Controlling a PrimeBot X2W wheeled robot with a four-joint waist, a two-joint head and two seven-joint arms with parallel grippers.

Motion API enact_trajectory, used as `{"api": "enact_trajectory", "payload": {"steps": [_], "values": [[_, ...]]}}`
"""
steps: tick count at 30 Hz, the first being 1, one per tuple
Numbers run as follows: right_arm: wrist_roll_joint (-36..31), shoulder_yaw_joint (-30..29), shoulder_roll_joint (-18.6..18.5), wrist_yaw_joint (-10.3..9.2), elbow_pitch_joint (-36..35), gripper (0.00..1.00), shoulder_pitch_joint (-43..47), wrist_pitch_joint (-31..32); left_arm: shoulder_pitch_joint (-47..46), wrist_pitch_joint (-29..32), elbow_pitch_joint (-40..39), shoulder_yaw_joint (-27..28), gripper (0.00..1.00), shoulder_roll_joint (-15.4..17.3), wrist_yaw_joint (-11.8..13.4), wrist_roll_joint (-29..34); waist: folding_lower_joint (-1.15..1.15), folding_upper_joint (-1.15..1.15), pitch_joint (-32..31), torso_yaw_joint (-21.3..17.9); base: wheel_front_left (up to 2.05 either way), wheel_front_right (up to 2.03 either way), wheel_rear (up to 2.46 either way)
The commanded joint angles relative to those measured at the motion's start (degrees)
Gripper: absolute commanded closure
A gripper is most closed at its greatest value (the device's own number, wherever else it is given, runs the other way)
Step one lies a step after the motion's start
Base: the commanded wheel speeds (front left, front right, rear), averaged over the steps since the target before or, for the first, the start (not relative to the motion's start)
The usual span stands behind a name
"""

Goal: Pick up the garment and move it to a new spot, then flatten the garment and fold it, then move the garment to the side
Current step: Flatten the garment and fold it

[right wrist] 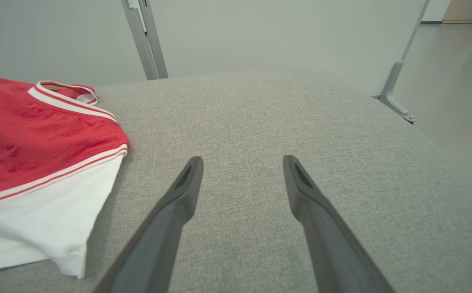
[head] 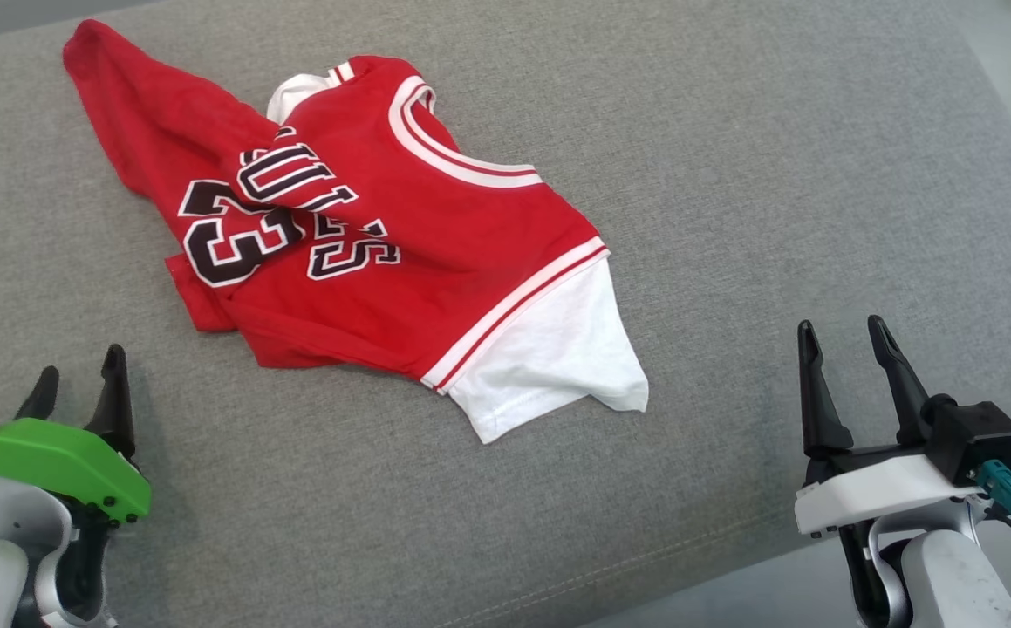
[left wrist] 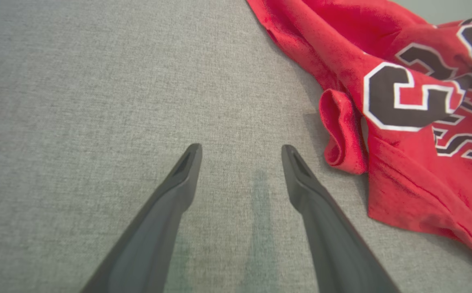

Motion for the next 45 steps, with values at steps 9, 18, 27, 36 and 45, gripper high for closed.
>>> {"api": "enact_trajectory", "payload": {"steps": [9, 18, 27, 36, 45], "values": [[-1.5, 0.2, -0.1, -0.06, -0.2, 0.0, 1.6, -0.2, -4.8, -0.7, 3.5, -4.2, 0.0, -5.1, -3.3, -0.1, 0.0, 0.0, -0.4, 4.0, 0.0, 0.0, 0.0], [-0.9, 1.4, -0.1, -0.06, -0.2, 0.0, 0.0, -0.2, -11.2, 1.1, 9.3, -7.8, 0.0, -6.4, -5.6, 2.1, 0.0, 0.0, 1.2, 2.1, 0.0, 0.0, 0.0], [0.1, 1.0, -0.1, -0.06, 0.0, 0.0, 0.5, -0.2, -13.4, 2.9, 12.3, -9.7, 1.0, -6.4, -7.7, 2.0, 0.0, 0.0, 1.9, 0.7, 0.0, 0.0, 0.0], [-0.5, 0.1, -0.1, -0.06, 0.8, 0.0, 1.4, -0.2, -12.5, 1.6, 10.4, -9.9, 1.0, -6.3, -8.5, 1.9, 0.0, 0.0, 0.5, 2.3, 0.0, 0.0, 0.0], [-1.4, -0.9, -0.1, -0.06, 0.9, 0.0, 3.8, -0.2, 0.7, 0.7, -6.7, -7.5, 1.0, -1.8, -3.3, 1.1, 0.0, 0.0, -3.1, 7.9, 0.0, 0.0, 0.0]]}}
